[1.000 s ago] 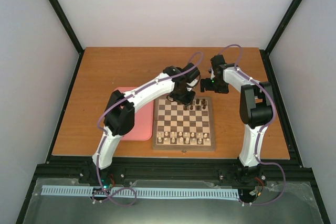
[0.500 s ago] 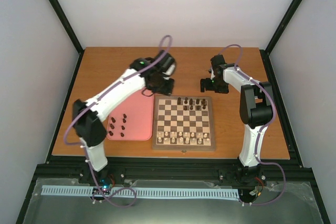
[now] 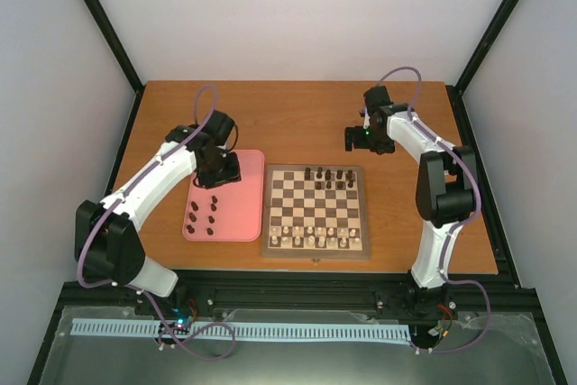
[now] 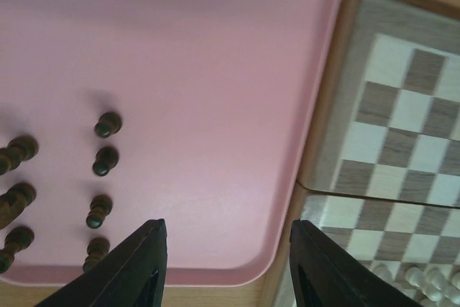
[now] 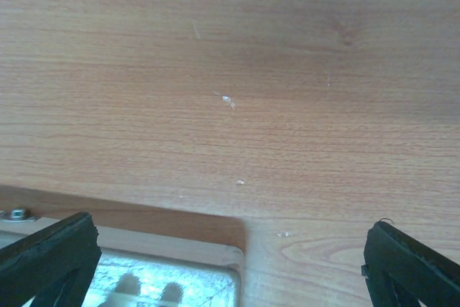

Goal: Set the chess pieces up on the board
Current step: Pick up the chess piece from the storage box.

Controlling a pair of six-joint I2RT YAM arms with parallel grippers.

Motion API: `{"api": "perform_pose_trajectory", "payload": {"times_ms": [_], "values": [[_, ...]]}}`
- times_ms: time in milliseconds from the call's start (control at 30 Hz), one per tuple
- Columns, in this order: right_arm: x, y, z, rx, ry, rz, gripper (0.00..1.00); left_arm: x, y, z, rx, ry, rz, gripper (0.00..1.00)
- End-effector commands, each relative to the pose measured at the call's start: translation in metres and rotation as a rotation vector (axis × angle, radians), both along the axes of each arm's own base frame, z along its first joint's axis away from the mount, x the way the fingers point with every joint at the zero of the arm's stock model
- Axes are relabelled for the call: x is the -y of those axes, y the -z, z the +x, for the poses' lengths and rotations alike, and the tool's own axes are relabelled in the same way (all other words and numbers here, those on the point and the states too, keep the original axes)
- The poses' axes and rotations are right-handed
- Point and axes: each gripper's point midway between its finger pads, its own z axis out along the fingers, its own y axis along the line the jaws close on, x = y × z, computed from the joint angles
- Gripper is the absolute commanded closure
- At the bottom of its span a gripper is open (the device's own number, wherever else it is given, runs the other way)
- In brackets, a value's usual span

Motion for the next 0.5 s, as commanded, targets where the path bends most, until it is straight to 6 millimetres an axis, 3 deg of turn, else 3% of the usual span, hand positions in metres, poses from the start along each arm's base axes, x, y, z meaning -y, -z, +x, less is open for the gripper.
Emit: {"api": "perform_pose_trajectory", "payload": {"times_ms": [0, 133, 467], "values": [[-0.005, -0.041, 0.001, 0.086, -0.012, -0.009, 0.00, -0.010, 0.005, 0.002, 0.010, -0.107, -0.079, 0.51], [-0.005, -0.050, -0.001, 0.103, -0.022, -0.010, 0.00, -0.023, 0.023, 0.000, -0.018, -0.150, -0.074, 0.48], [-0.004, -0.046, -0.004, 0.094, -0.033, -0.023, 0.00, -0.054, 0.065, 0.005, -0.098, -0.233, -0.063, 0.49]]}}
